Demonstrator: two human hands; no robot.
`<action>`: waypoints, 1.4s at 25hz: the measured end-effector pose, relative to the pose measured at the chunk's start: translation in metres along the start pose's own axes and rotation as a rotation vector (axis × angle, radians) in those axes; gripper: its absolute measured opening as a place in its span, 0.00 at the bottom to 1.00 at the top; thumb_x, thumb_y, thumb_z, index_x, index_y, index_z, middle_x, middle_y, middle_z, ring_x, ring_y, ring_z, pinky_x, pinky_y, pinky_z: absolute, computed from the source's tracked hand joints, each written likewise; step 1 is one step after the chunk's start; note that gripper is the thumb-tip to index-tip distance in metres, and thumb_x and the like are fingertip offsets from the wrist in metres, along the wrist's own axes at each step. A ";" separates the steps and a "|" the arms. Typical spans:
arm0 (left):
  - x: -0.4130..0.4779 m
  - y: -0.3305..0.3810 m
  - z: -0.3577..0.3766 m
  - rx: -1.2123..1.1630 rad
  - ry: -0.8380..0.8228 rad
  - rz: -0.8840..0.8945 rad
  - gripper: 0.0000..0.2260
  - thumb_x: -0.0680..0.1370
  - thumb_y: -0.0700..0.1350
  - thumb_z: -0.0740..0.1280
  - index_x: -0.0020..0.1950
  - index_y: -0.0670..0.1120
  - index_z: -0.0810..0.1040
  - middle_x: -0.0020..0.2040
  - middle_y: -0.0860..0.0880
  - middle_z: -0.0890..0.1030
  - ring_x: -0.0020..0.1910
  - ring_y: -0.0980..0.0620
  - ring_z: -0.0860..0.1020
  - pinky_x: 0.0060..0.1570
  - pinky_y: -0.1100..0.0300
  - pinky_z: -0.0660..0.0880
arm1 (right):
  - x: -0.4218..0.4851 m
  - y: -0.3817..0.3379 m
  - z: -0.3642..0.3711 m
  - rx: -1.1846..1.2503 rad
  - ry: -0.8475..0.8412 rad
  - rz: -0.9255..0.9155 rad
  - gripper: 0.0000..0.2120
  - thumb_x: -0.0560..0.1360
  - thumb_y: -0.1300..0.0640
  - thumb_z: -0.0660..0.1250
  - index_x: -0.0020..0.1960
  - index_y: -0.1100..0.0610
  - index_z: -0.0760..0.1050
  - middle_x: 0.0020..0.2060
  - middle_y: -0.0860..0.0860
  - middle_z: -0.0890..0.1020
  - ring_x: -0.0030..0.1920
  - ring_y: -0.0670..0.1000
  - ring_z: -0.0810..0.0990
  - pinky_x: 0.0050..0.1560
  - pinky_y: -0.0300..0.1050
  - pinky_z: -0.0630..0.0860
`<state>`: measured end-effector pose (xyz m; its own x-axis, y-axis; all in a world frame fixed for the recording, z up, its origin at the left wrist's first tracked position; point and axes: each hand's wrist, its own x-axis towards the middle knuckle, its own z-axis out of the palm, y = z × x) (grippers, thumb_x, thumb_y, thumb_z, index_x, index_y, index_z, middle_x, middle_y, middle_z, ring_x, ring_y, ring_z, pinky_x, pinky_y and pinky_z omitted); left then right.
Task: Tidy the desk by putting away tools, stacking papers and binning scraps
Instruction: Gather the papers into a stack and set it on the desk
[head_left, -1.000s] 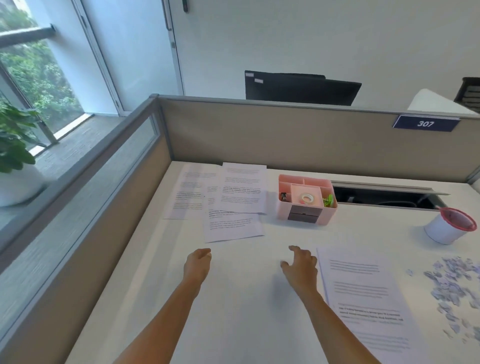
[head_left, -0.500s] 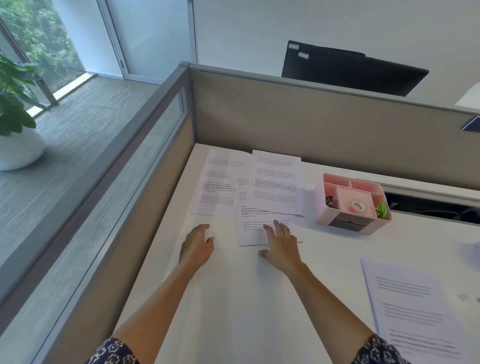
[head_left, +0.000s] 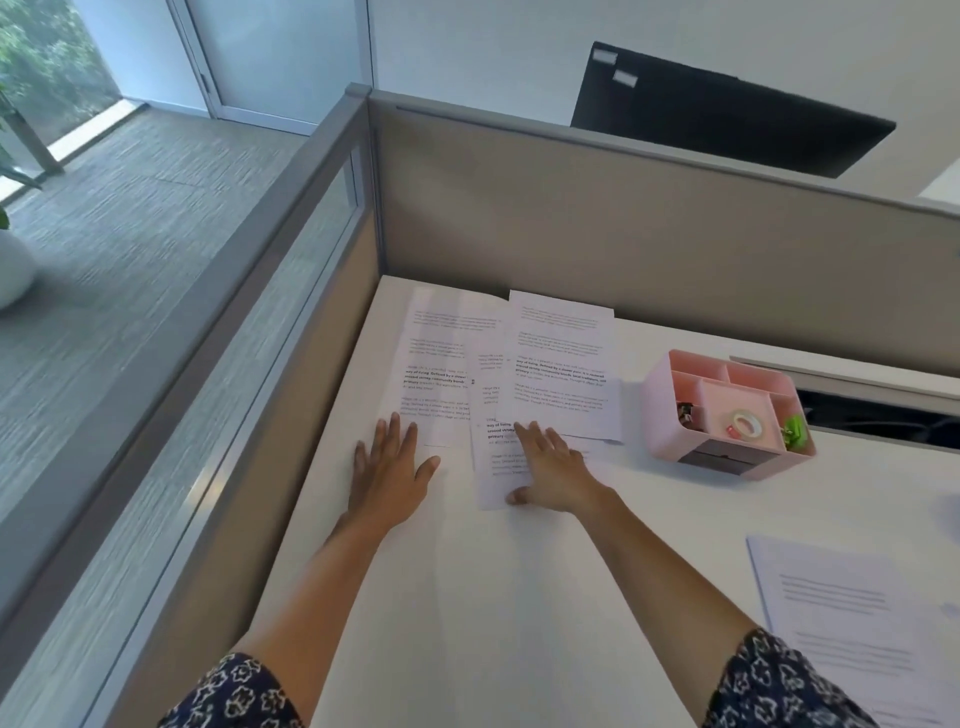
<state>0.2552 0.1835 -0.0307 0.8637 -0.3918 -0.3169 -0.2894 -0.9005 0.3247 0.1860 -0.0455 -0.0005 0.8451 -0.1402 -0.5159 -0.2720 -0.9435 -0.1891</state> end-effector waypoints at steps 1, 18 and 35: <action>-0.002 -0.001 0.006 0.015 0.023 0.019 0.29 0.82 0.60 0.47 0.80 0.49 0.46 0.80 0.48 0.41 0.78 0.49 0.39 0.75 0.45 0.39 | 0.001 -0.006 0.003 0.026 0.007 -0.014 0.49 0.72 0.42 0.70 0.79 0.49 0.39 0.79 0.52 0.41 0.78 0.57 0.42 0.74 0.62 0.50; -0.074 -0.019 0.033 -0.258 0.609 0.005 0.15 0.80 0.48 0.56 0.61 0.45 0.77 0.56 0.46 0.78 0.52 0.44 0.77 0.55 0.50 0.71 | -0.041 -0.058 0.051 0.273 0.487 -0.194 0.20 0.76 0.49 0.65 0.67 0.49 0.73 0.60 0.47 0.79 0.64 0.52 0.71 0.68 0.53 0.63; -0.044 -0.007 0.022 -0.142 0.110 -0.268 0.32 0.79 0.59 0.60 0.79 0.58 0.47 0.78 0.44 0.36 0.76 0.45 0.33 0.70 0.36 0.36 | -0.042 -0.026 0.040 0.385 0.288 0.250 0.46 0.69 0.55 0.69 0.78 0.50 0.46 0.74 0.52 0.60 0.72 0.57 0.58 0.68 0.54 0.63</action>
<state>0.2102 0.2029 -0.0383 0.9430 -0.1148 -0.3122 0.0080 -0.9305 0.3663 0.1390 -0.0030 -0.0076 0.8102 -0.4739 -0.3448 -0.5842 -0.7005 -0.4099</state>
